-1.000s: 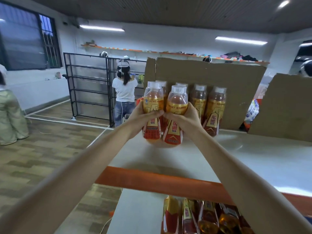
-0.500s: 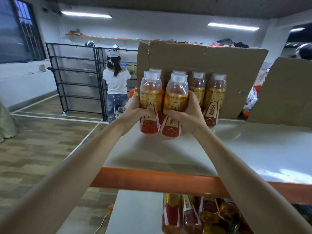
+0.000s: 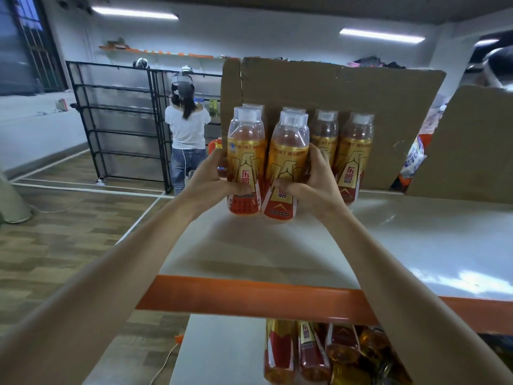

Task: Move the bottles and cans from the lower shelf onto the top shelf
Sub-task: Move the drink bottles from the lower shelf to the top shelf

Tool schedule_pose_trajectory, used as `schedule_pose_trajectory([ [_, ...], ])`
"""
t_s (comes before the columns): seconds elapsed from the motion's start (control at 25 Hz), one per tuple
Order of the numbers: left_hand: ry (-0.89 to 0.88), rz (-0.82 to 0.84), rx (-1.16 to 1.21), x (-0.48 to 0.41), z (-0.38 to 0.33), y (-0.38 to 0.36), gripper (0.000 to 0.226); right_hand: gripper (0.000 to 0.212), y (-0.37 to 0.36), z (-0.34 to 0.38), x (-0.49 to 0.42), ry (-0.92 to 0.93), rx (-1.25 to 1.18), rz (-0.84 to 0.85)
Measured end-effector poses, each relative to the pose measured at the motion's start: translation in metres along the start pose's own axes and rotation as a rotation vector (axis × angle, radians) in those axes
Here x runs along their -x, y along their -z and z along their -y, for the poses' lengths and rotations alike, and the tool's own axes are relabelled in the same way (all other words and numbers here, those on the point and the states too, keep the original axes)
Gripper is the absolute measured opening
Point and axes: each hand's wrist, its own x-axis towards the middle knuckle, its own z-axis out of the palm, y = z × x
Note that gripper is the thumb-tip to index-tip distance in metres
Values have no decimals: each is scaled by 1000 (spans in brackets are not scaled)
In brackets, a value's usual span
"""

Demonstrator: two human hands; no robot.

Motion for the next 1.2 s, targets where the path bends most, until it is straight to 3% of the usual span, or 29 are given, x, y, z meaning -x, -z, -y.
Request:
schedule_pose_trajectory([
  [0.32,-62,-37,-101,-6,9,-6,68,91,-3,-9,-6,14,59,-61],
  [0.72,-97,-16,-136,-2,5,-7,48,88,-2,-11,-4,-46,-2,-61],
  [0.84,-77,15,-165,0,1,-6,52,86,1,-8,-1,-80,28,-69],
  [0.96,-86,67,-335,9,-2,-1,53,79,10,2,14,-92,170,-67],
  [1.12,-140,181,-732,35,-3,12,63,80,34,9,38,-117,541,35],
  [1.2,-96,216,-886,47,-9,20,66,61,45,20,47,-139,656,128],
])
